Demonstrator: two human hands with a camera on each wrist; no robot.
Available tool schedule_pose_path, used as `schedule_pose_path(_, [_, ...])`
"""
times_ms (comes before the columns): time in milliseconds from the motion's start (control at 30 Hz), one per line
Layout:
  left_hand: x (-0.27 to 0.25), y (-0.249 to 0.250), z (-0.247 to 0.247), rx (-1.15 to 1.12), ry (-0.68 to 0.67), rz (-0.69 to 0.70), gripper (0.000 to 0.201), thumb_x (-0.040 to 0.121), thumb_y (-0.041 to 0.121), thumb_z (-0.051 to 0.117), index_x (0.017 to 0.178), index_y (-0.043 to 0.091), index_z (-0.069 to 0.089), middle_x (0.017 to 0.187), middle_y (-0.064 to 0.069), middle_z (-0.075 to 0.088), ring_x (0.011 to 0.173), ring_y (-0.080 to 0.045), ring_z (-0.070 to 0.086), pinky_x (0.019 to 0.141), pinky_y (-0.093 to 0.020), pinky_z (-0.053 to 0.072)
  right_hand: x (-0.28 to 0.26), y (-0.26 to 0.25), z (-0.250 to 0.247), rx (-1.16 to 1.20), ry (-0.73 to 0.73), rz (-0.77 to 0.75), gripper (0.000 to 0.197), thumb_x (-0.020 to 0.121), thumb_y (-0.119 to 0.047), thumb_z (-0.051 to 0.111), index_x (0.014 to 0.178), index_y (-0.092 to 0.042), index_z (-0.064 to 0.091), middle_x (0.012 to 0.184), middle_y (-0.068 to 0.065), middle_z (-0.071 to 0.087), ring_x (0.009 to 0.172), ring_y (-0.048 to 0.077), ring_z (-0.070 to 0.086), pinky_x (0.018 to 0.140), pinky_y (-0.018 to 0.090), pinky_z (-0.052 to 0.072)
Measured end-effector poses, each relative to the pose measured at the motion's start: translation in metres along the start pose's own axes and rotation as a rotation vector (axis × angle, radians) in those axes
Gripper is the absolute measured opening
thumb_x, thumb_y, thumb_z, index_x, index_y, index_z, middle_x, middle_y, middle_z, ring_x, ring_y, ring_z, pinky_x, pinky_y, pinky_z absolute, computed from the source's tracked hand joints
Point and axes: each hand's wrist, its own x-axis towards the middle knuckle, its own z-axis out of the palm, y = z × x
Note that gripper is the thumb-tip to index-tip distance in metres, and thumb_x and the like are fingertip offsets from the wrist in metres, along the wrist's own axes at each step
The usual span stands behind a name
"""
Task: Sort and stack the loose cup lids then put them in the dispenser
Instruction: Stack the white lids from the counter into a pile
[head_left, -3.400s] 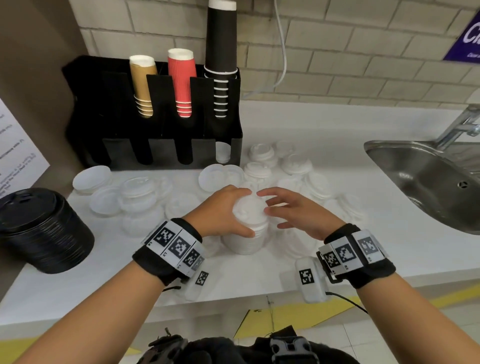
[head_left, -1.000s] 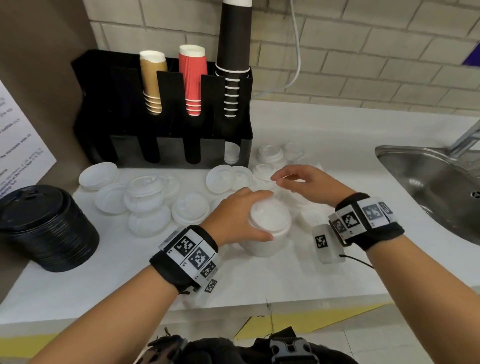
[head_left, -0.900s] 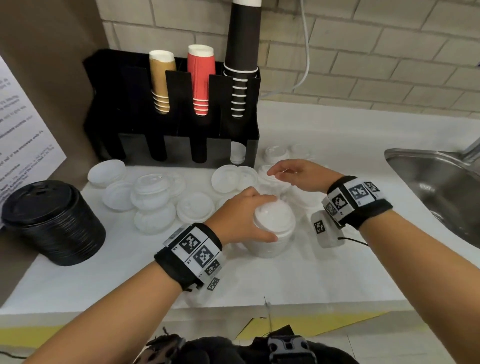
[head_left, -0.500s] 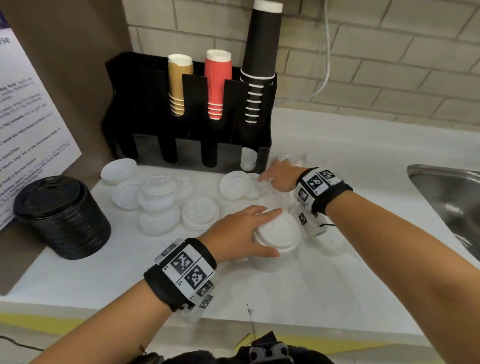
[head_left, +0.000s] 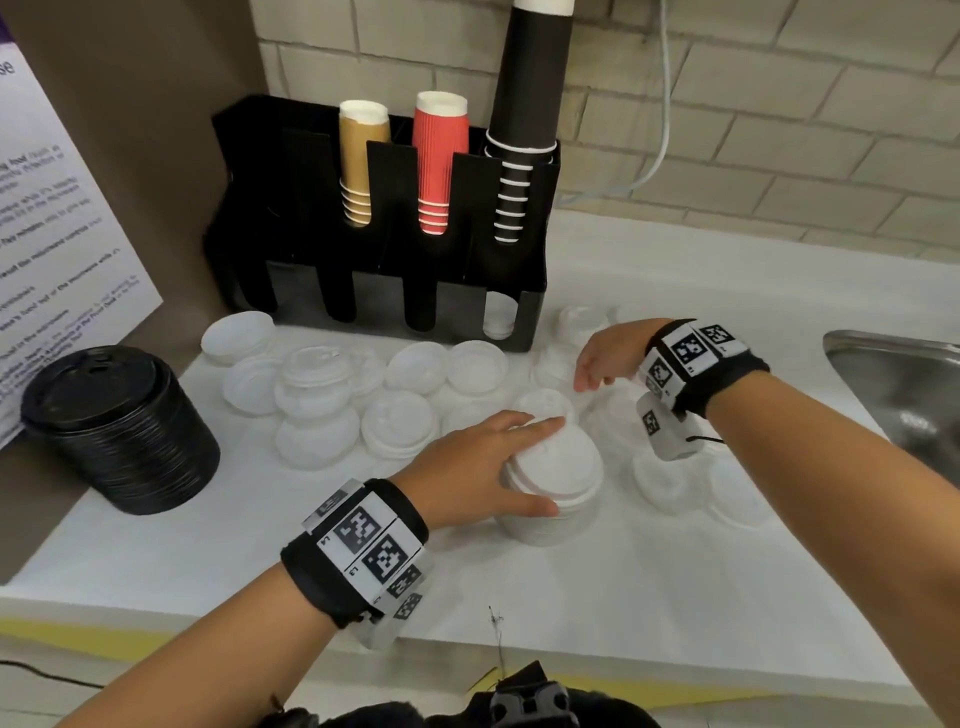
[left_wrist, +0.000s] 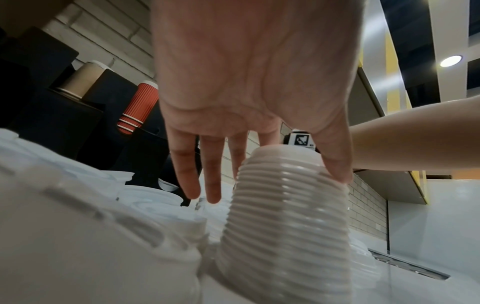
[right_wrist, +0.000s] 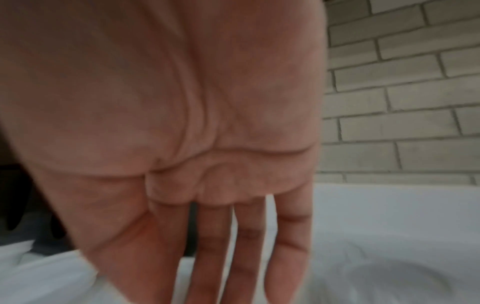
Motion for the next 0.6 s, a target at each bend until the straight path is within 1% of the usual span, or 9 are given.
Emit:
schedule_pose_path(67, [0.0, -0.001, 0.0, -0.005, 0.0, 0.001, 0.084, 0.077, 0.063, 0.067, 0.146, 0.056, 0.019, 0.155, 0.019, 0.023, 0.137, -0.01, 0.036, 0.108, -0.036, 0.04, 0.003, 0.006, 0.007, 0.054, 0.087, 0.005, 0.038, 0.095, -0.014, 0.05, 0.132, -0.017, 0.055, 0.136, 0.005, 0.051, 0.123, 0.021, 0.048, 0.097, 0.024, 0.037])
schedule_pose_path(100, [0.001, -0.001, 0.0, -0.005, 0.0, 0.004, 0.085, 0.077, 0.063, 0.067, 0.146, 0.056, 0.019, 0.154, 0.019, 0.024, 0.136, -0.01, 0.036, 0.107, -0.035, 0.04, 0.006, 0.008, 0.011, 0.09, 0.149, 0.0, 0.043, 0.094, -0.014, 0.052, 0.136, -0.019, 0.05, 0.139, 0.005, 0.048, 0.127, 0.022, 0.044, 0.1, 0.024, 0.034])
schedule_pose_path(167, [0.001, 0.0, 0.0, -0.012, 0.005, 0.009, 0.085, 0.077, 0.062, 0.068, 0.147, 0.054, 0.02, 0.153, 0.019, 0.026, 0.135, -0.009, 0.037, 0.106, -0.033, 0.04, 0.015, 0.011, 0.018, 0.136, 0.209, -0.012, 0.057, 0.09, -0.017, 0.061, 0.142, -0.025, 0.041, 0.14, 0.007, 0.045, 0.127, 0.023, 0.044, 0.097, 0.024, 0.033])
schedule_pose_path(267, [0.001, 0.0, -0.001, -0.021, 0.008, 0.012, 0.084, 0.077, 0.06, 0.069, 0.147, 0.053, 0.022, 0.152, 0.019, 0.028, 0.134, -0.009, 0.038, 0.106, -0.034, 0.04, 0.032, 0.011, 0.023, 0.097, 0.169, -0.005, 0.079, 0.078, -0.024, 0.075, 0.144, -0.036, 0.032, 0.131, 0.008, 0.045, 0.117, 0.025, 0.048, 0.087, 0.028, 0.037])
schedule_pose_path(333, [0.001, 0.0, -0.001, -0.023, 0.005, 0.011, 0.084, 0.078, 0.06, 0.069, 0.147, 0.052, 0.022, 0.152, 0.018, 0.029, 0.134, -0.009, 0.038, 0.107, -0.035, 0.04, 0.041, 0.01, 0.025, 0.059, 0.134, 0.001, 0.095, 0.071, -0.025, 0.081, 0.146, -0.041, 0.025, 0.131, 0.007, 0.041, 0.122, 0.027, 0.046, 0.084, 0.03, 0.039])
schedule_pose_path(400, [0.001, 0.001, -0.001, -0.022, 0.004, 0.008, 0.084, 0.078, 0.059, 0.069, 0.147, 0.051, 0.022, 0.152, 0.018, 0.029, 0.135, -0.01, 0.038, 0.107, -0.035, 0.04, 0.047, 0.009, 0.027, 0.037, 0.127, -0.019, 0.105, 0.066, -0.025, 0.085, 0.147, -0.042, 0.02, 0.137, 0.008, 0.04, 0.125, 0.029, 0.044, 0.087, 0.034, 0.041])
schedule_pose_path(467, [0.0, 0.001, -0.001, -0.022, 0.006, 0.007, 0.084, 0.078, 0.059, 0.07, 0.148, 0.05, 0.023, 0.152, 0.018, 0.028, 0.134, -0.01, 0.038, 0.107, -0.036, 0.04, 0.051, 0.007, 0.029, 0.048, 0.177, -0.033, 0.098, 0.063, -0.032, 0.086, 0.141, -0.042, 0.027, 0.133, 0.007, 0.043, 0.113, 0.029, 0.05, 0.086, 0.036, 0.044])
schedule_pose_path(533, [0.001, 0.001, -0.001, -0.023, 0.006, 0.008, 0.084, 0.078, 0.059, 0.069, 0.148, 0.049, 0.024, 0.152, 0.018, 0.028, 0.134, -0.01, 0.039, 0.106, -0.036, 0.041, 0.053, 0.003, 0.031, 0.054, 0.263, -0.037, 0.078, 0.064, -0.039, 0.083, 0.128, -0.036, 0.038, 0.124, 0.007, 0.045, 0.094, 0.026, 0.05, 0.077, 0.035, 0.043])
schedule_pose_path(600, [0.001, 0.001, -0.001, -0.022, 0.004, 0.01, 0.084, 0.079, 0.058, 0.069, 0.148, 0.049, 0.023, 0.153, 0.018, 0.027, 0.135, -0.01, 0.038, 0.107, -0.036, 0.04, 0.056, -0.001, 0.032, 0.066, 0.299, -0.065, 0.071, 0.068, -0.039, 0.081, 0.125, -0.03, 0.04, 0.123, 0.008, 0.043, 0.096, 0.027, 0.05, 0.079, 0.036, 0.043])
